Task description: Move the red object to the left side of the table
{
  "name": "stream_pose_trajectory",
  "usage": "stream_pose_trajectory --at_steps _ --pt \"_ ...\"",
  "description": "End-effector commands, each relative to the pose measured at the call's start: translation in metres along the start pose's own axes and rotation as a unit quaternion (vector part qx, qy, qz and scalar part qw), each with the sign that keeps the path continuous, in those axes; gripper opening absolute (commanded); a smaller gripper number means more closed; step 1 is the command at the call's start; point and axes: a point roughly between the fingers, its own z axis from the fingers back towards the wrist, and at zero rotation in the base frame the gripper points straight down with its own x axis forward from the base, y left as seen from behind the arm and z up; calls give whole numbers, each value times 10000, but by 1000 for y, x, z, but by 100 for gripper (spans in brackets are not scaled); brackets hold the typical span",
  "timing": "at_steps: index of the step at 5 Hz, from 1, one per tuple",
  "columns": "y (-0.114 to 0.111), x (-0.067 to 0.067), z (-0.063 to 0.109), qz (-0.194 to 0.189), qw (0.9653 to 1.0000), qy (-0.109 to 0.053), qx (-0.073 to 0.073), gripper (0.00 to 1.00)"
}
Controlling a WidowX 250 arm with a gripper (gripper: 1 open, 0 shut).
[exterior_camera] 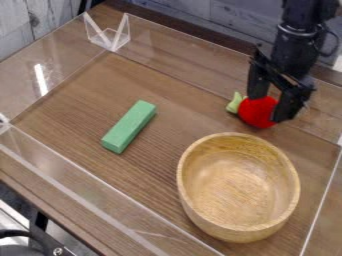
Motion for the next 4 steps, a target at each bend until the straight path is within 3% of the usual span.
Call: stream_pose_trajectory --at_steps 1,2,4 --pt "17 -3 41 19 9987 -491 117 100" --pt "18 -3 44 -195 9986 -487 97 100" --pt "-6 2 28 -699 9966 -442 27 100"
